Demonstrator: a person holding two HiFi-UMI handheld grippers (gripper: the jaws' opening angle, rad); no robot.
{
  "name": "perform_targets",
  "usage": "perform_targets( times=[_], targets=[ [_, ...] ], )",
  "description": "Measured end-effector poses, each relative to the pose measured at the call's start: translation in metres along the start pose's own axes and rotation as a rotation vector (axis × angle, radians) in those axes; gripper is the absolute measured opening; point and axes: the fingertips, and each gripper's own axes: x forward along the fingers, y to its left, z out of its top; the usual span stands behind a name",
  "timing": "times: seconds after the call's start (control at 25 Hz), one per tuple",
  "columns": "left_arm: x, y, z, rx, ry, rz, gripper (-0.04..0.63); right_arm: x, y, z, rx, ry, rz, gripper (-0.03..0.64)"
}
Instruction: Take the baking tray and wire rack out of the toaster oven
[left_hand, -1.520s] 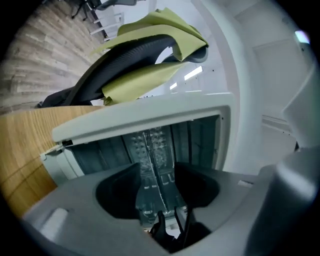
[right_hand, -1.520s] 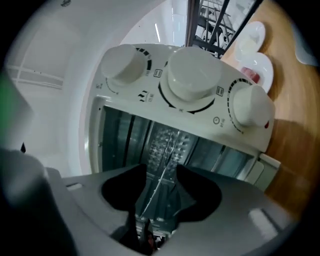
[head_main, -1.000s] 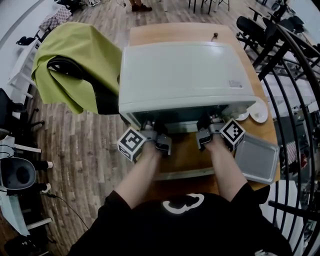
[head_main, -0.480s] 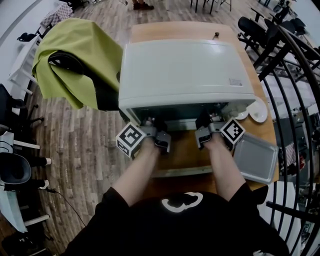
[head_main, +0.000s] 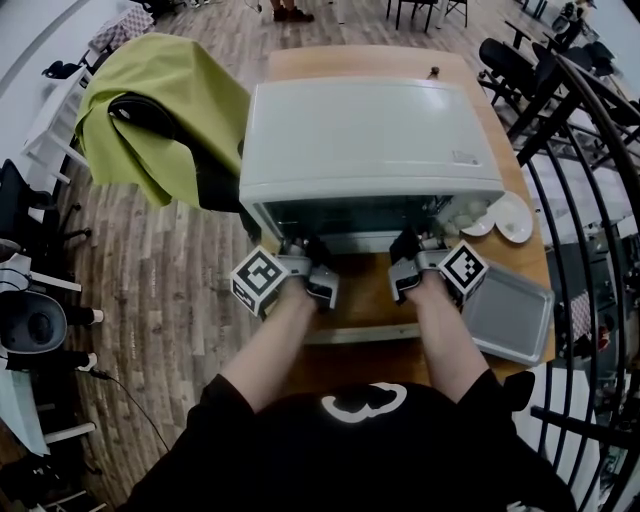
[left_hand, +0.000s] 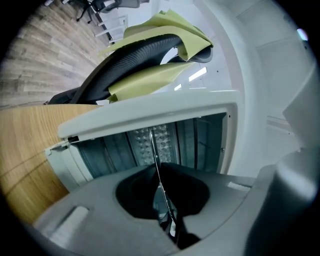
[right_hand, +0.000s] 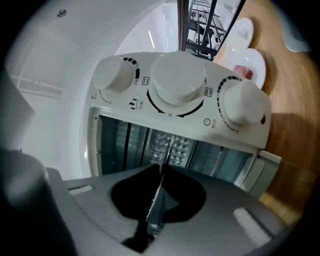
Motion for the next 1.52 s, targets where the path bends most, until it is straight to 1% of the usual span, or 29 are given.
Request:
perform_targets(
  times=[0.28, 0.44, 1.0, 1.2, 1.52],
  targets=[
    [-0.024, -0.004, -0.012, 0.007, -0.002, 0.007, 0.025, -0.025, 0.002, -0.007, 0.003, 0.016, -0.003, 0.015],
    [-0.039, -0.007, -0.020, 0.017, 0.001, 0.007, 0.026, -0.044, 0.004, -0.014, 0.034, 0.027, -0.017, 0.015],
    [-0.101, -0.023, -0.047, 0.033, -0.014, 0.010, 0.026, -0.110, 0.019, -0.032, 0.000, 0.067, -0.040, 0.018],
    [-0.124, -0.027, -0.059, 0.043, -0.017, 0.011, 0.026, -0.131, 0.023, -0.040, -0.011, 0.076, -0.021, 0.018],
    [-0.165, -0.040, -0.078, 0.077, -0.026, 0.014, 0.028, -0.174, 0.038, -0.052, -0.024, 0.094, -0.020, 0.021]
  ],
)
